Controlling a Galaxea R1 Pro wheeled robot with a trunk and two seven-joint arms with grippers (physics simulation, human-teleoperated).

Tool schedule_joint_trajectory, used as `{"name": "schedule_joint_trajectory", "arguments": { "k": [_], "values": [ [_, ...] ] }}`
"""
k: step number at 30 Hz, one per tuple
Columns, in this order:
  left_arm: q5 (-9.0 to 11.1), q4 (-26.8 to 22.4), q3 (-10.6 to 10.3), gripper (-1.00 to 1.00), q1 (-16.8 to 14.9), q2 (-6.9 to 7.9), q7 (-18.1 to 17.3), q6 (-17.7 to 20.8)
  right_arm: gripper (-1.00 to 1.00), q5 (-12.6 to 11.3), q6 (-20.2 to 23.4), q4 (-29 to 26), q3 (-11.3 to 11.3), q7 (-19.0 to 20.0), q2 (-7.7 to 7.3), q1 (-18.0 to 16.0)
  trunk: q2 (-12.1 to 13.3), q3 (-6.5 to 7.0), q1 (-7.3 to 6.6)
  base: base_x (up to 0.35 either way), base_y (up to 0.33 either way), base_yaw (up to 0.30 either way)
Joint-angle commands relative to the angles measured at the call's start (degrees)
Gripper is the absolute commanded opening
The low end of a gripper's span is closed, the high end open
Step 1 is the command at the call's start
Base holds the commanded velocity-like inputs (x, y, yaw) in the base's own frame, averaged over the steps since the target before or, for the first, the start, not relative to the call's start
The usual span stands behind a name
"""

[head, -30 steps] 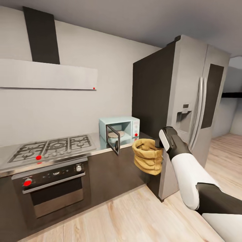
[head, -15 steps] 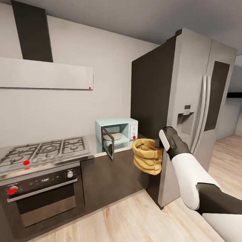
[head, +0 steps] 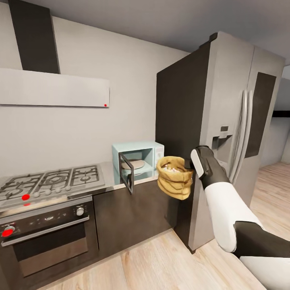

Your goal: In the kitchen, take the popcorn bag from the countertop, put it into the microwave, and heat it until the popcorn is cooked so the cooked popcorn ends up inside the bag.

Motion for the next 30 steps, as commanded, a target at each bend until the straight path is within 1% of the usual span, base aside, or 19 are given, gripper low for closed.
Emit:
{"name": "schedule_joint_trajectory", "arguments": {
  "k": [1, 2, 4, 6, 8, 12, 14, 16, 20, 30],
  "values": [
    [0.3, 0.0, 0.1, 1.00, 0.0, -0.01, 0.0, -0.1, -1.00, -0.5, 0.1, -0.3, -0.2, -0.4, 0.10, 0.0, -0.1, -0.08, 0.01, 0.000, 0.000, 0.000],
    [0.3, 0.0, 0.1, 1.00, 0.0, -0.01, 0.0, -0.1, -1.00, -0.5, 0.1, -0.4, -0.1, -0.4, 0.57, 0.0, -0.1, -0.08, 0.01, 0.000, 0.000, 0.000],
    [0.3, 0.0, 0.1, 1.00, 0.0, -0.01, 0.0, -0.1, -1.00, -0.3, 0.1, -0.5, -0.1, -0.4, 2.90, 0.0, -0.1, -0.08, 0.01, 0.000, 0.000, 0.000],
    [0.3, 0.0, 0.1, 1.00, 0.0, -0.01, 0.0, -0.1, -1.00, -0.5, 0.1, -0.4, -0.1, -0.4, 4.09, 0.0, -0.1, -0.08, 0.01, 0.000, 0.000, 0.000],
    [0.3, 0.0, 0.1, 1.00, 0.0, -0.01, 0.0, -0.1, -1.00, -0.6, 0.1, -0.2, -0.2, -0.4, 4.69, -0.2, -0.1, -0.08, 0.01, 0.000, 0.000, 0.000],
    [0.3, 0.0, 0.1, 1.00, 0.0, -0.01, 0.0, -0.1, -1.00, -1.2, 0.1, 2.3, -0.2, -0.3, 4.69, -3.4, -0.1, -0.08, 0.01, 0.000, 0.000, 0.000],
    [0.3, 0.0, 0.1, 1.00, 0.0, -0.01, 0.0, -0.1, -1.00, -1.3, 0.1, 5.1, -0.3, -0.3, 4.69, -5.0, -0.1, -0.08, 0.01, 0.000, 0.000, 0.000],
    [0.3, 0.0, 0.1, 1.00, 0.0, -0.01, 0.0, -0.1, -1.00, -1.4, 0.1, 6.4, -0.3, 0.1, 4.69, -6.6, -0.1, -0.08, 0.01, 0.000, 0.000, 0.000],
    [0.3, 0.0, 0.1, 1.00, 0.0, -0.01, 0.0, -0.1, -1.00, -1.3, 0.1, 6.8, -0.4, 0.5, 4.69, -7.4, -0.1, -0.08, 0.01, 0.000, 0.000, 0.000],
    [0.3, 0.0, 0.1, 1.00, 0.0, -0.01, 0.0, -0.1, -1.00, -1.2, 0.1, 6.9, -0.5, 0.5, 4.69, -7.4, -0.1, -0.08, 0.01, 0.000, 0.000, 0.000]
  ]
}}
